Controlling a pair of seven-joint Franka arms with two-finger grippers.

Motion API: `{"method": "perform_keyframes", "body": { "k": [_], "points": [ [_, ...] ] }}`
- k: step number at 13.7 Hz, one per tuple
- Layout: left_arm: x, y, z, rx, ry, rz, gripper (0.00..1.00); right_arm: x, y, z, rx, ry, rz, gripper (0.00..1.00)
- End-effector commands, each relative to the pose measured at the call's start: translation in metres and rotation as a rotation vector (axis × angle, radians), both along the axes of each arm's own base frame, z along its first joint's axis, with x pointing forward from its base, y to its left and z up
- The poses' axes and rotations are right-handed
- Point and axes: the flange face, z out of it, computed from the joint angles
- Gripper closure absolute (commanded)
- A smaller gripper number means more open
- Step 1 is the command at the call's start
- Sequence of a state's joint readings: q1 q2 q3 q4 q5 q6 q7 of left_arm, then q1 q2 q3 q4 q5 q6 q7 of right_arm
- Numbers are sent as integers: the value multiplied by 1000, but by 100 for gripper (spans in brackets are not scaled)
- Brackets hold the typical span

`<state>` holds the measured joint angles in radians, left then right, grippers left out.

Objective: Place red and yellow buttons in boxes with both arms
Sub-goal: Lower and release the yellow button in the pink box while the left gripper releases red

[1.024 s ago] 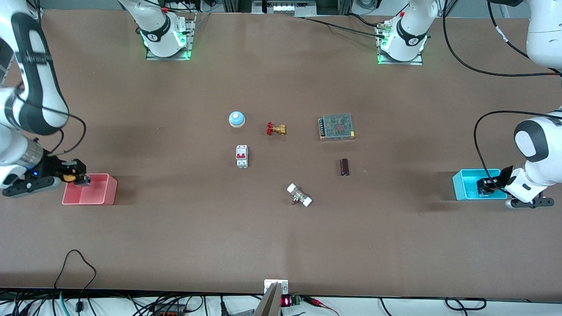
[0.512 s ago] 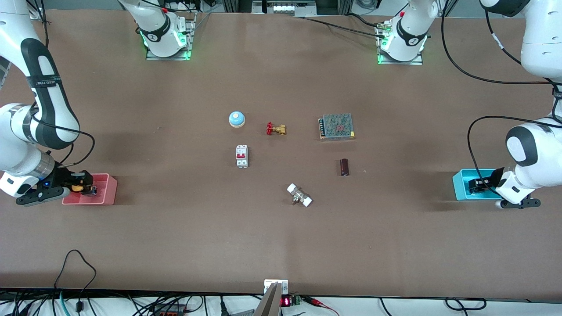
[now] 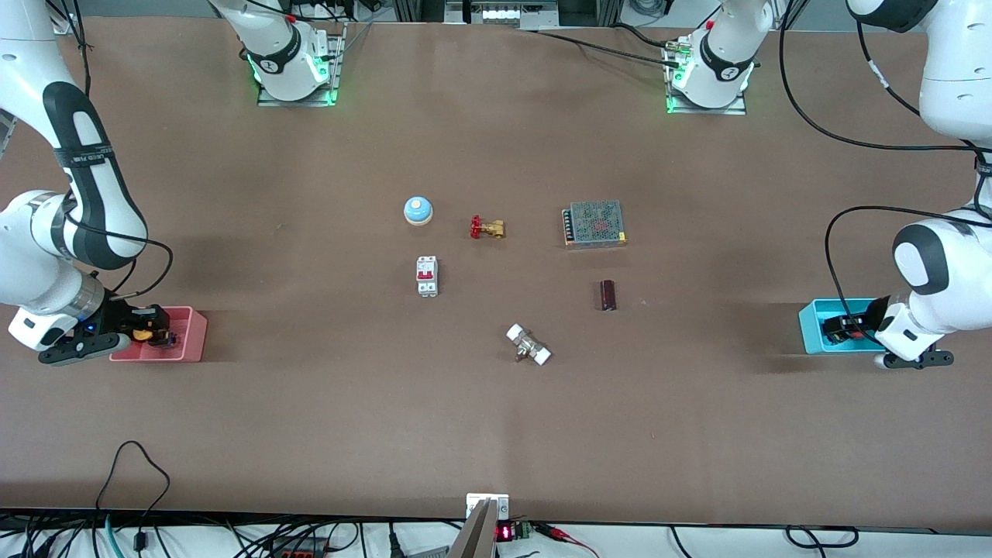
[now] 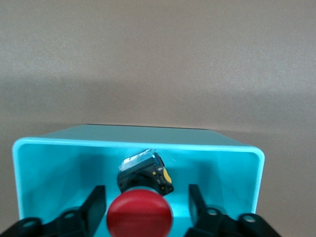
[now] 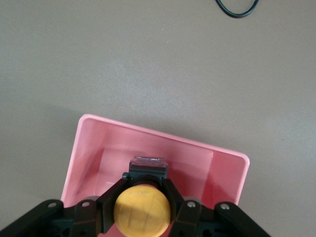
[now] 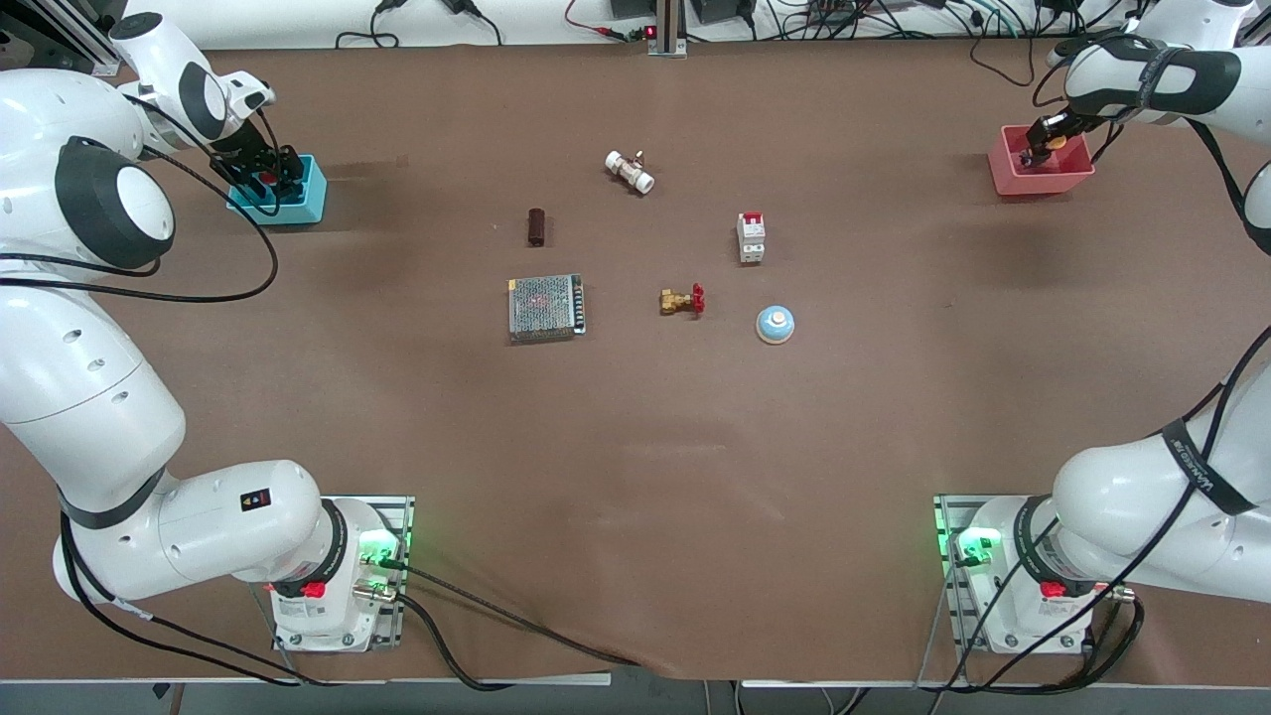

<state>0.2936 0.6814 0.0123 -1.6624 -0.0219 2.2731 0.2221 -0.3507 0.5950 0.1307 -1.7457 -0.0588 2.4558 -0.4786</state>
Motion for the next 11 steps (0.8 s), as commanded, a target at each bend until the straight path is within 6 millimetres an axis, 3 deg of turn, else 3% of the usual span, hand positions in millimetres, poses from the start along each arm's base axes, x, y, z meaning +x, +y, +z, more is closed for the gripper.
{"method": "perform_keyframes", "body": {
  "k": [1,4,6,8,10,11],
  "points": [
    [8,1,30,-12,-41,-4,0,3,-3,-4,14,-19,11,80],
    [12,-14,102,-3,-96,-37,0,3,-6,-11,12,-29,8,78],
    [13,-44,156,-22,-114,-75,0,3,-6,-12,13,-27,6,70],
    [12,-78,206,-15,-158,-120,0,3,-6,-13,14,-24,6,35],
    [11,-116,245,-8,-200,-143,0,3,-6,-13,14,-24,6,17],
    [9,-138,259,-6,-202,-135,0,3,-6,-12,13,-26,9,13]
  ]
}}
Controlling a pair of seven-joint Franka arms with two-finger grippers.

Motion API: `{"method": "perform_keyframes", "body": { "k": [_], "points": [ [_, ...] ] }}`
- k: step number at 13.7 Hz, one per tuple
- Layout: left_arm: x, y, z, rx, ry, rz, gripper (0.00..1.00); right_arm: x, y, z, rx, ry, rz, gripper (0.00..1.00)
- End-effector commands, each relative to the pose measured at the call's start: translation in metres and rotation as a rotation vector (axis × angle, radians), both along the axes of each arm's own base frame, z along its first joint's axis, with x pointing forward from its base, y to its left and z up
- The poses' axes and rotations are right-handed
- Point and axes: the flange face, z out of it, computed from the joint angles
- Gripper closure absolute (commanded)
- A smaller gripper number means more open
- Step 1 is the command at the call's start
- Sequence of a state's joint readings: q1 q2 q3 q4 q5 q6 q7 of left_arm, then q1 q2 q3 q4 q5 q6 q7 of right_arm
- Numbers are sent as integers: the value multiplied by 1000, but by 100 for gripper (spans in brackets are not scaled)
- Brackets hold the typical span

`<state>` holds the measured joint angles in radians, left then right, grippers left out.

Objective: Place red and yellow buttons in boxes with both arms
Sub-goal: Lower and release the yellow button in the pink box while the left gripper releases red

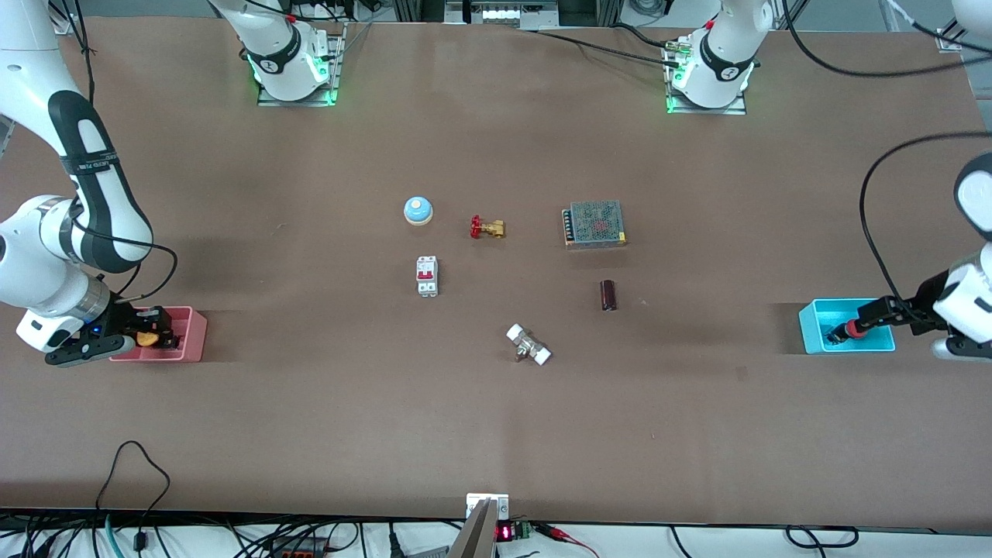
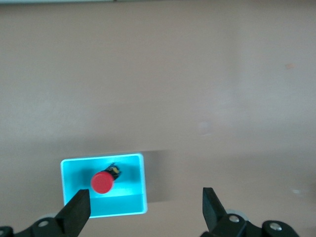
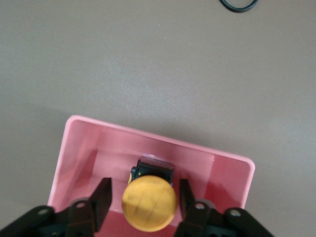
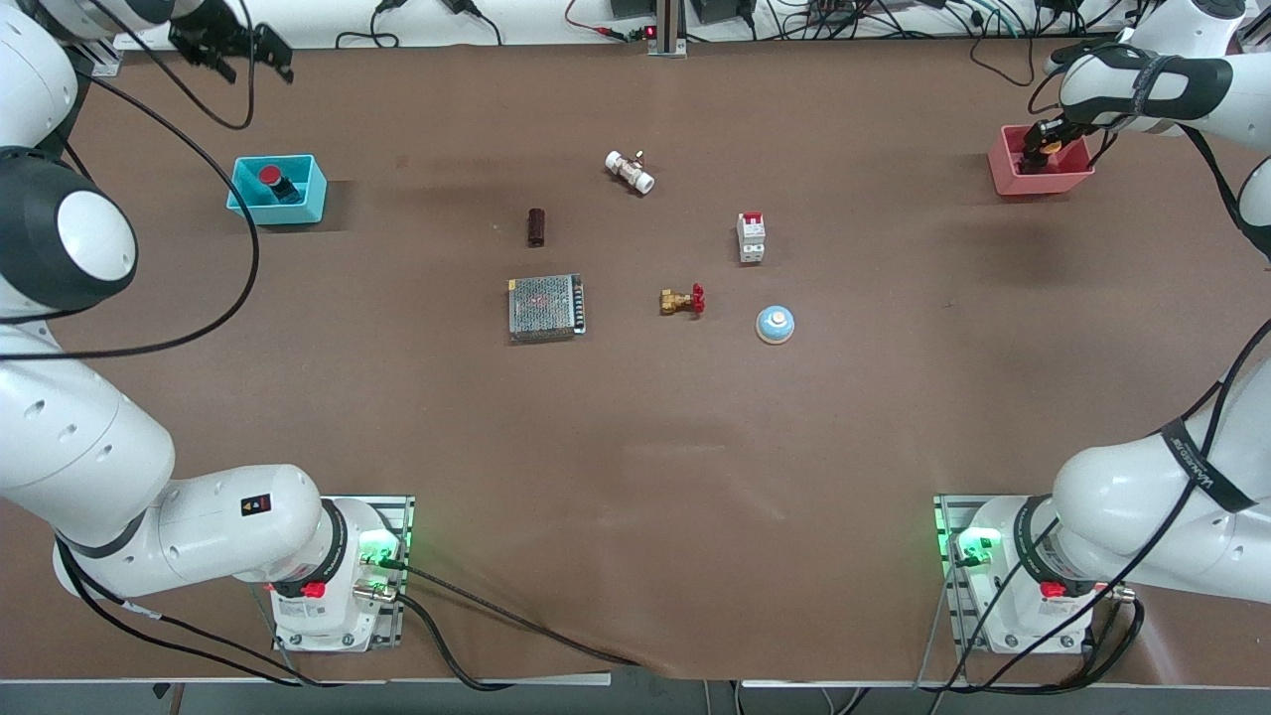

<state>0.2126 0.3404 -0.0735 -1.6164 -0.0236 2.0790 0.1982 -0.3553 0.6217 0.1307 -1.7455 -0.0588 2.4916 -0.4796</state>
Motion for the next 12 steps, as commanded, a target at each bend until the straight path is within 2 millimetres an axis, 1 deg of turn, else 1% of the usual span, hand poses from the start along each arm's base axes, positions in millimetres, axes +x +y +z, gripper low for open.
{"method": "perform_keyframes", "body": {
  "k": [1,2,3,4,5,6,7,8,9,11,12],
  "points": [
    [-12,-50,34,-15,-3,28,0,3,-2,4,9,-19,19,6],
    [-14,-62,40,-16,6,51,0,5,-1,13,9,-26,17,0],
    [-17,-71,49,-17,12,60,0,5,-1,28,5,-35,16,0],
    [-21,-73,55,-19,23,70,0,3,3,49,6,-16,20,0],
    [-27,-77,66,-20,28,78,0,-1,11,83,2,7,29,0],
    [-35,-79,73,-23,51,87,0,-7,23,122,-5,28,41,0],
    [-40,-90,78,-24,73,86,0,-13,46,160,-10,48,55,0],
    [-44,-99,80,-22,83,76,0,-24,66,203,-22,50,35,0],
    [-47,-103,84,-19,75,68,0,-37,85,238,-27,56,-3,0],
    [-51,-107,91,-20,71,60,0,-64,125,305,-41,76,-84,0],
    [-61,-107,94,-19,72,61,0,-76,149,334,-48,82,-72,0]
  ]
}}
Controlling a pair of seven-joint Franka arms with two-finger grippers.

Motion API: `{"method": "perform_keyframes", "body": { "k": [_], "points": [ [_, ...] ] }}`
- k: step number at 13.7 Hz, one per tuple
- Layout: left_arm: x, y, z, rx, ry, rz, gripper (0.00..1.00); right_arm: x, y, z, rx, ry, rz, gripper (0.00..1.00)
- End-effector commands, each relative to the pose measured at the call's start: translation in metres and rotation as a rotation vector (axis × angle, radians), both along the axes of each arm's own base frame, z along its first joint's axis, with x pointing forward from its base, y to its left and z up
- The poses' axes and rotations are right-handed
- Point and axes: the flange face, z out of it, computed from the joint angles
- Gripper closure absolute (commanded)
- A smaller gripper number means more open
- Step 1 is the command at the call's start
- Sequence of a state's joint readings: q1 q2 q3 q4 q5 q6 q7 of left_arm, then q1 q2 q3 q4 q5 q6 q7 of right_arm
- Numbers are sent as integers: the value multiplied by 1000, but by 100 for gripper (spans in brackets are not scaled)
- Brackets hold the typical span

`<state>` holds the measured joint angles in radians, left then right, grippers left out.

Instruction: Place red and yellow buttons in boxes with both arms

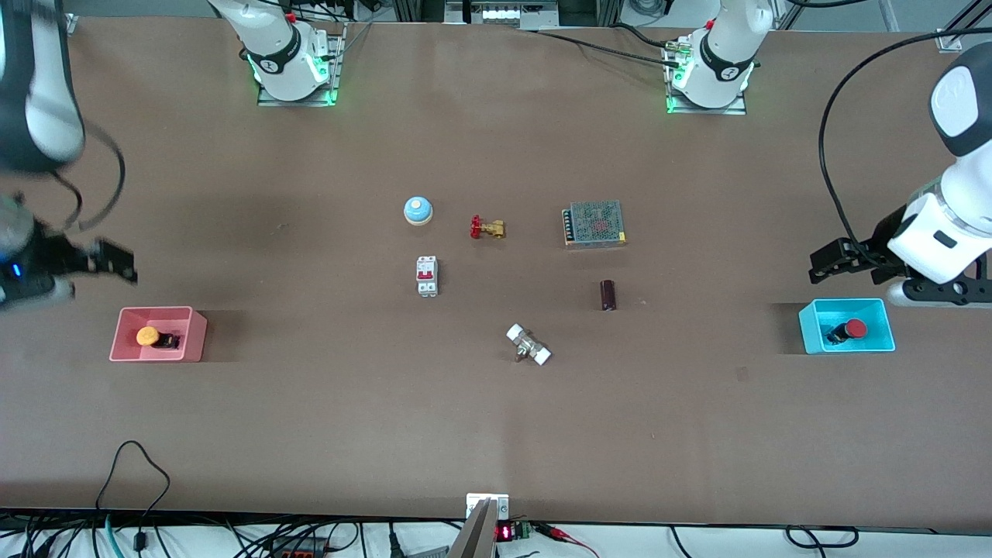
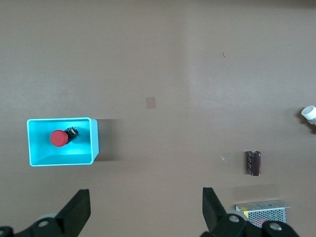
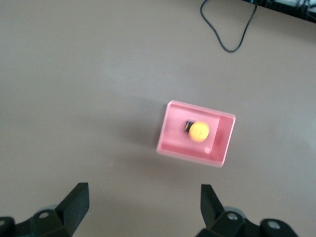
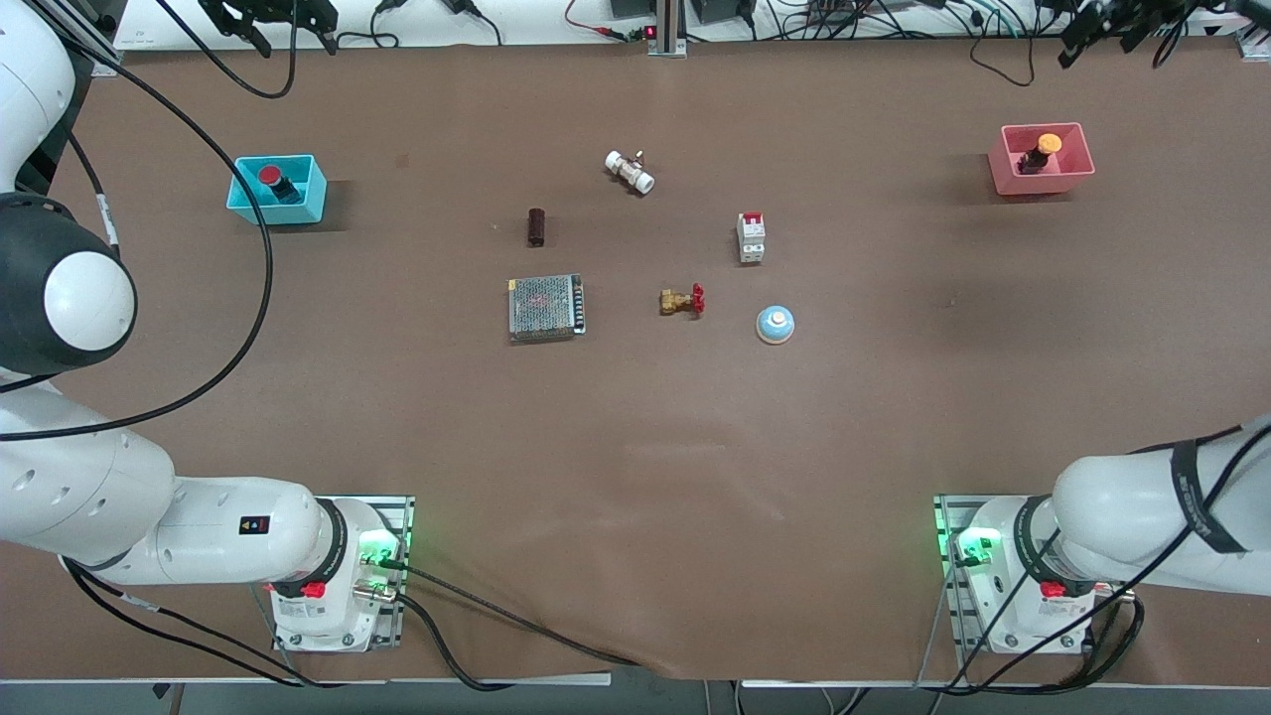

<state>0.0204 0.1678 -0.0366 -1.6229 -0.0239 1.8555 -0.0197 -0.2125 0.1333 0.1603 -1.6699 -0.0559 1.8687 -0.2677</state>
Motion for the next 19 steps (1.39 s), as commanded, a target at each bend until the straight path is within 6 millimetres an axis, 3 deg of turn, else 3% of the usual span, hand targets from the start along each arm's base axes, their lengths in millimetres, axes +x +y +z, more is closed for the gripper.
{"method": "perform_keyframes", "body": {
  "k": [1,3,4,7,9,10,11,19],
  "points": [
    [-28,1,9,-10,10,10,0,-40,39,67,-21,24,-17,0],
    [-42,0,10,-10,16,19,0,-55,44,94,-17,82,-25,0],
    [-47,0,13,-9,17,25,0,-60,40,98,-12,117,-38,0],
    [-67,4,26,-10,12,40,0,-58,51,92,-1,124,-21,0],
    [-76,6,48,-13,27,79,0,-56,48,91,0,118,-27,0],
    [-72,11,68,-16,11,88,0,-55,51,90,0,118,-22,0],
    [-69,12,73,-14,50,80,0,-55,52,90,0,113,-21,0],
    [-69,0,69,-1,77,57,0,-54,51,82,-4,118,-20,0]
  ]
}}
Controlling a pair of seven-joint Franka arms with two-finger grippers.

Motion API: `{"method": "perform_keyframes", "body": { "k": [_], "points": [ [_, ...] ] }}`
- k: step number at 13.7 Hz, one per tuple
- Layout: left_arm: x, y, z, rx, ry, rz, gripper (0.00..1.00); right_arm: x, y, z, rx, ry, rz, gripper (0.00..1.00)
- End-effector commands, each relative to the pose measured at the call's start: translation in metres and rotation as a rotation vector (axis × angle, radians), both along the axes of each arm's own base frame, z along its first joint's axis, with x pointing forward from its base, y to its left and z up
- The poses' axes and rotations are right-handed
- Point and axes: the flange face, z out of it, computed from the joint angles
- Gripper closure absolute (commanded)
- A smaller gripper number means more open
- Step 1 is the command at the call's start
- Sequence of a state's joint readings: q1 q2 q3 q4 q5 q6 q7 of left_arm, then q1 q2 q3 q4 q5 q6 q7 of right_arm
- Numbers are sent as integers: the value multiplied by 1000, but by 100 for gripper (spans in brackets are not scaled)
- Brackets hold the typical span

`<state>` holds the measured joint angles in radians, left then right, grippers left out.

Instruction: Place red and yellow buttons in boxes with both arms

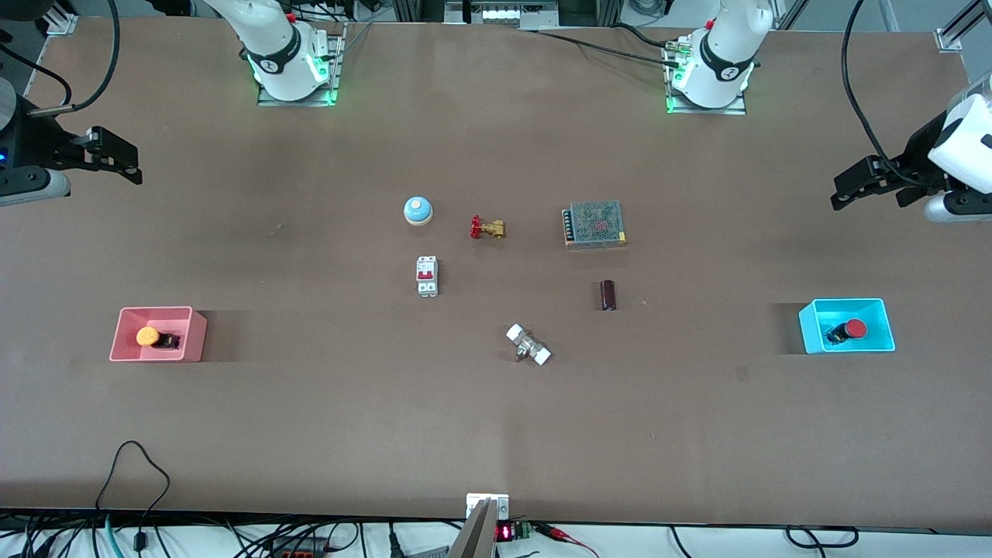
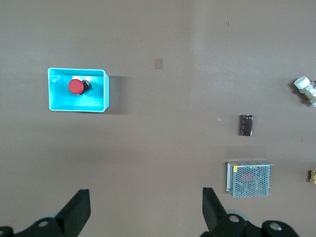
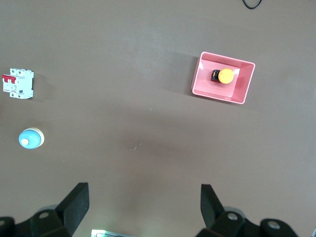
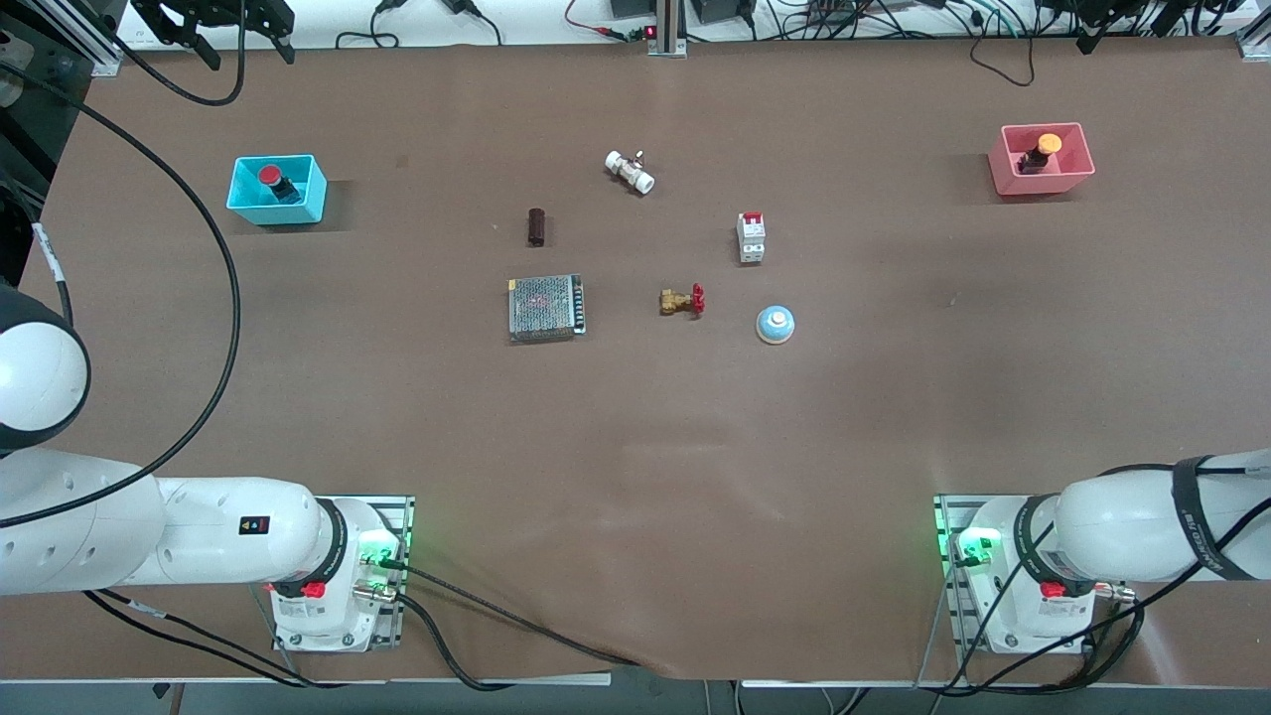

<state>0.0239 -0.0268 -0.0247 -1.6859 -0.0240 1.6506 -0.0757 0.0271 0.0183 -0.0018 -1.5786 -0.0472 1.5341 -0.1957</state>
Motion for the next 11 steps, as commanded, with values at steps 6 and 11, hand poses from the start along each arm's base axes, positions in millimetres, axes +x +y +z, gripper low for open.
{"method": "perform_keyframes", "body": {
  "k": [6,11],
  "points": [
    [8,-9,2,-5,-53,-12,0,-1,2,1,4,-3,-8,0],
    [20,-7,-18,-8,-16,-8,0,0,7,1,10,-9,-2,0]
  ]
}}
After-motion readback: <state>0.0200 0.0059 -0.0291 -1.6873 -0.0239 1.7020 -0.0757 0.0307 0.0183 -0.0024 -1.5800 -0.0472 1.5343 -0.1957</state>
